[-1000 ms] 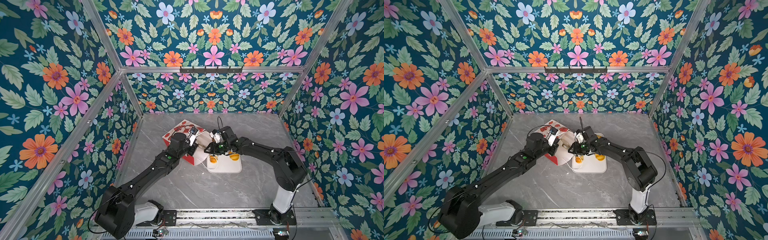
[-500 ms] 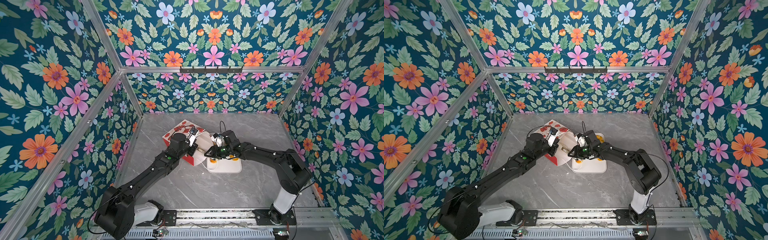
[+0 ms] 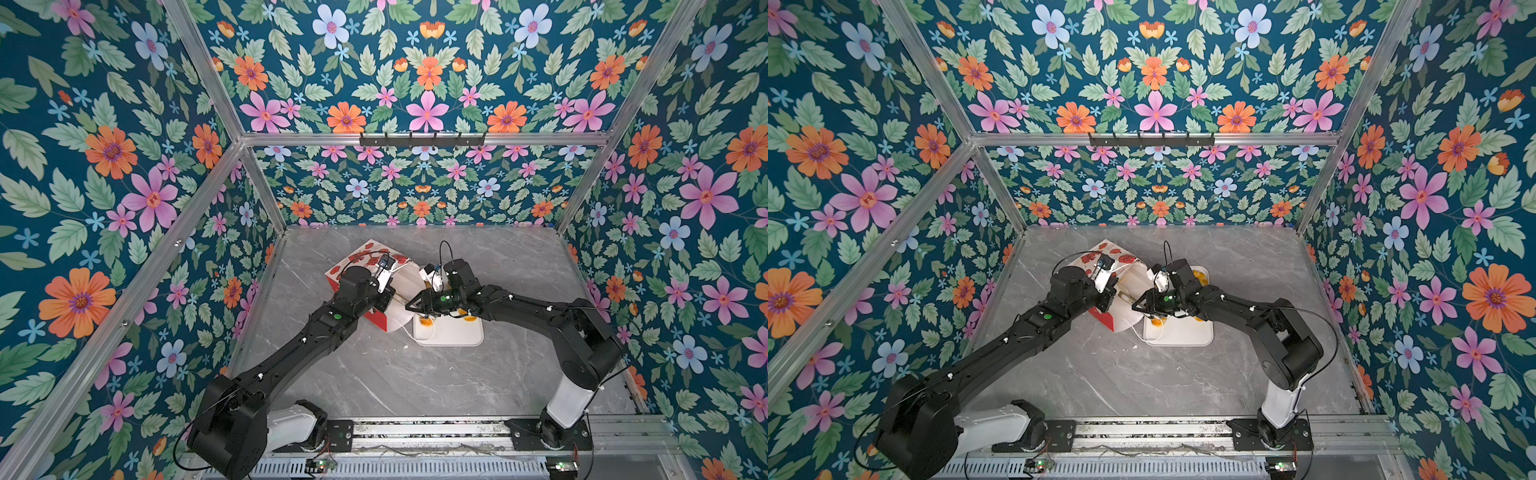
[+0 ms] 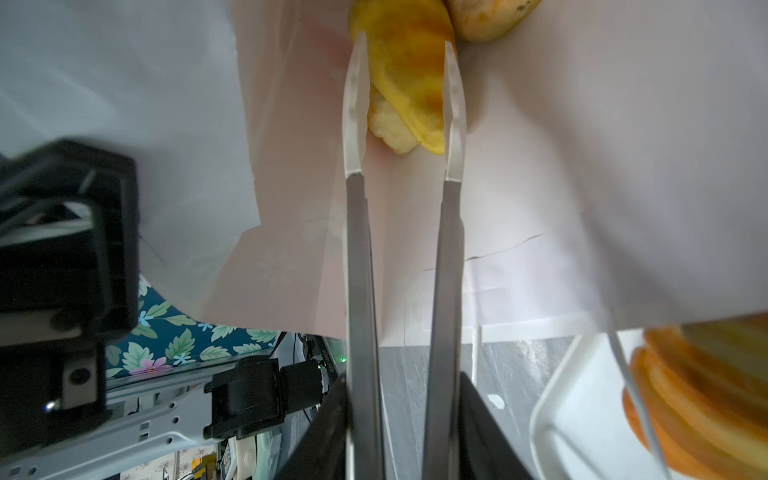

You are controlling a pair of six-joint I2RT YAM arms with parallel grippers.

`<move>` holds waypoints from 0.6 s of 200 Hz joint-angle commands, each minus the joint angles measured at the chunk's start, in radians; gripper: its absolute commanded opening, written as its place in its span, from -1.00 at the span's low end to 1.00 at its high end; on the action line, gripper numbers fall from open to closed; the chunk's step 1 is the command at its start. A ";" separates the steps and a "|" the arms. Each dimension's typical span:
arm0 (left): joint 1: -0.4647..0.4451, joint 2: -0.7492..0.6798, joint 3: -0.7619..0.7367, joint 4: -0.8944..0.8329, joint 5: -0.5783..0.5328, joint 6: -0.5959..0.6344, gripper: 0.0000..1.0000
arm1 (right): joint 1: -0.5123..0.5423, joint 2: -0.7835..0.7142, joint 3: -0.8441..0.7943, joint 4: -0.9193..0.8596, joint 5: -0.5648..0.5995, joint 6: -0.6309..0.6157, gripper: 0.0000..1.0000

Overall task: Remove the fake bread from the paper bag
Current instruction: 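Pinch the flat yellow bread inside the bag with the tongs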

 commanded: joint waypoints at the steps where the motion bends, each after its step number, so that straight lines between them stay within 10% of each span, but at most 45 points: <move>1: 0.000 -0.001 0.005 0.029 0.013 -0.003 -1.00 | 0.015 0.012 0.016 0.008 -0.028 -0.042 -0.24; 120: 0.000 0.007 0.008 0.041 0.024 -0.011 -1.00 | 0.050 0.098 0.120 -0.171 -0.054 -0.184 -0.24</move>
